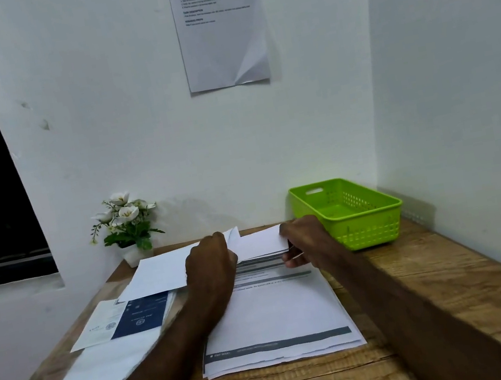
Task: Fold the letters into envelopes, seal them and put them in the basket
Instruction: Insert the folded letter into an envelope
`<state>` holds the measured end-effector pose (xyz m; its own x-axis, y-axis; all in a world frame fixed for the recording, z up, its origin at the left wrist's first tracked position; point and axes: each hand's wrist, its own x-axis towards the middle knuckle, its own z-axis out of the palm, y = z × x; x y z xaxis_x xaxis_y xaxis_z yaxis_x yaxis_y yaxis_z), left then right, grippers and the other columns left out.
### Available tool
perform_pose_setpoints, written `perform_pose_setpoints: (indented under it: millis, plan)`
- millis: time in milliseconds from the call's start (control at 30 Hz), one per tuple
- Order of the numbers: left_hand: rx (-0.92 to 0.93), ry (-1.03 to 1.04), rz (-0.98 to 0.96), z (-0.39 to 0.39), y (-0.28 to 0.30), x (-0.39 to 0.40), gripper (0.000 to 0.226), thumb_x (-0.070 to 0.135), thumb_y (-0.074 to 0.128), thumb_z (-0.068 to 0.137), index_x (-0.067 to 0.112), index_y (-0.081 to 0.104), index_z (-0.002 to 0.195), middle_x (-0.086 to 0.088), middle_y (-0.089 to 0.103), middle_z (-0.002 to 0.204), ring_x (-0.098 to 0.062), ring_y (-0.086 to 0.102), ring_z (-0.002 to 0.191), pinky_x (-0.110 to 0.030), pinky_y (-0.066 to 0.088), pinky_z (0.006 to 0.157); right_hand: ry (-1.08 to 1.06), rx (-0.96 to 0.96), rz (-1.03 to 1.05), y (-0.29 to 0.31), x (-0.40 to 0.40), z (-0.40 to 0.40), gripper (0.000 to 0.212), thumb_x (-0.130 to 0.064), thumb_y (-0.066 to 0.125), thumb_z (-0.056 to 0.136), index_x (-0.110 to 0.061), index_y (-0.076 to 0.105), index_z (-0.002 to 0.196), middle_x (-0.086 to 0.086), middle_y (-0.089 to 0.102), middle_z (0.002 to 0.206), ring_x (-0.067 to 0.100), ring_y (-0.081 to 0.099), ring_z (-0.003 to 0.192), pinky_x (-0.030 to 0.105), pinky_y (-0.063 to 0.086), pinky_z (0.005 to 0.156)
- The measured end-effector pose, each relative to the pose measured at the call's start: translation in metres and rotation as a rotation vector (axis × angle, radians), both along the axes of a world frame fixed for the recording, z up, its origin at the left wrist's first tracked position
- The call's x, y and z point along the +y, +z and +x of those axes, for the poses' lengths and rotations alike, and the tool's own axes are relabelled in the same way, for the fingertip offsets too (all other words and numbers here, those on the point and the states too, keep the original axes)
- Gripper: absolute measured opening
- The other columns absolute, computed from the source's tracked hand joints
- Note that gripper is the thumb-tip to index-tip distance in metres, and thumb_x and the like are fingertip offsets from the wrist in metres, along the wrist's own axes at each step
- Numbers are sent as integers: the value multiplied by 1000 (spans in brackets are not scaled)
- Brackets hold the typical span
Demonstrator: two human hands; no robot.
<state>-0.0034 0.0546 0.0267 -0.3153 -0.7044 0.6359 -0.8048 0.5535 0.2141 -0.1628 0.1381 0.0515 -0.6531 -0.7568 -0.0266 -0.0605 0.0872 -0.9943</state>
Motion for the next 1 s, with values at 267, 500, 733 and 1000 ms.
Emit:
perform_pose_setpoints:
  millis: [267,500,733,1000]
  plan:
    - [184,-63,112,4,3,-7,10,20,60,87,17,67,80,-3,69,84,-28,62,85,-32,38,65,20,-129,-81,4,-2,2,16,-1,69,85,-5,60,73,8,53,60,18,47,45,19,41,38]
    - [196,-87,144,3,2,-7,9,22,64,84,19,67,76,-1,70,81,-26,63,85,-33,42,66,12,-125,-140,1,-7,8,17,-1,74,79,-4,61,68,8,54,56,16,40,43,18,33,38]
    - [184,-99,159,1,4,1,10,22,66,81,20,64,71,-1,69,81,-24,62,83,-31,41,64,-119,78,-140,-3,-8,9,17,0,74,74,0,62,61,14,57,50,20,50,37,19,38,36]
    - [202,-130,163,-1,2,5,12,23,68,79,20,61,68,1,66,77,-23,61,79,-31,40,63,39,45,-84,-7,-15,18,5,3,71,83,2,67,83,9,56,51,8,46,30,16,36,34]
